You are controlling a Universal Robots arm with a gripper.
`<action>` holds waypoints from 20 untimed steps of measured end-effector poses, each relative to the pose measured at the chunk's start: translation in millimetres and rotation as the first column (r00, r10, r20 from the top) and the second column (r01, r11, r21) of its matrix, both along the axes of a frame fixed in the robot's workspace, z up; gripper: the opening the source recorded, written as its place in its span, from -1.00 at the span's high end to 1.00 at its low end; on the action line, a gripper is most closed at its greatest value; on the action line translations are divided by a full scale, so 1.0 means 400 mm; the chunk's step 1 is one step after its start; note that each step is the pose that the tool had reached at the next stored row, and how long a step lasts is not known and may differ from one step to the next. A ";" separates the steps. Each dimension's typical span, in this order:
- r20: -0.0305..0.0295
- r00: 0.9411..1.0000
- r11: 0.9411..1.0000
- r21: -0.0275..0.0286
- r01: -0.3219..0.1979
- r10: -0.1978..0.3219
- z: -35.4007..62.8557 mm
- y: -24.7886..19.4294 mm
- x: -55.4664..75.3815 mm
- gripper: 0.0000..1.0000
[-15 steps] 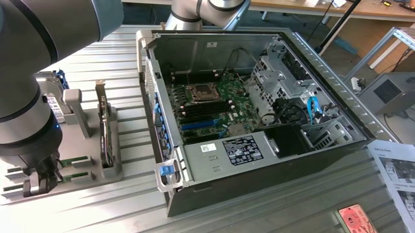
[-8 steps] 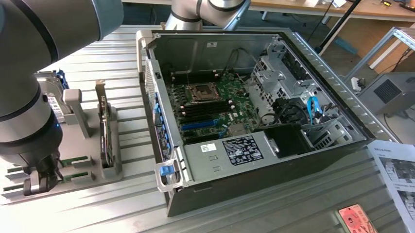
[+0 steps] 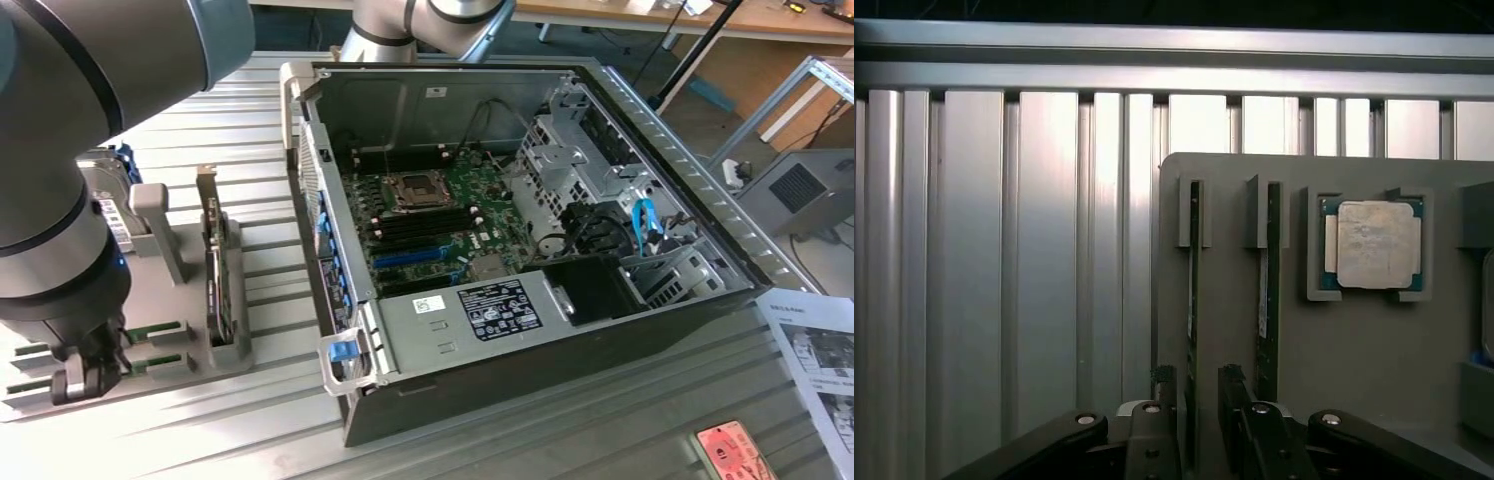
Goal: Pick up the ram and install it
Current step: 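Pick up the ram and move it above insertion slot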
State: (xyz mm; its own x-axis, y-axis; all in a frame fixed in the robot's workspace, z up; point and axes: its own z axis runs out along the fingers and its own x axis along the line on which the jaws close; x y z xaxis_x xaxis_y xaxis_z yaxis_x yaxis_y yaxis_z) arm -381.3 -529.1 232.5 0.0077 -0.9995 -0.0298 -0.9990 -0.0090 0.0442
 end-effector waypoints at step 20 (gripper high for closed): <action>0.000 1.000 1.000 0.000 0.000 0.000 -0.035 0.000 0.000 0.38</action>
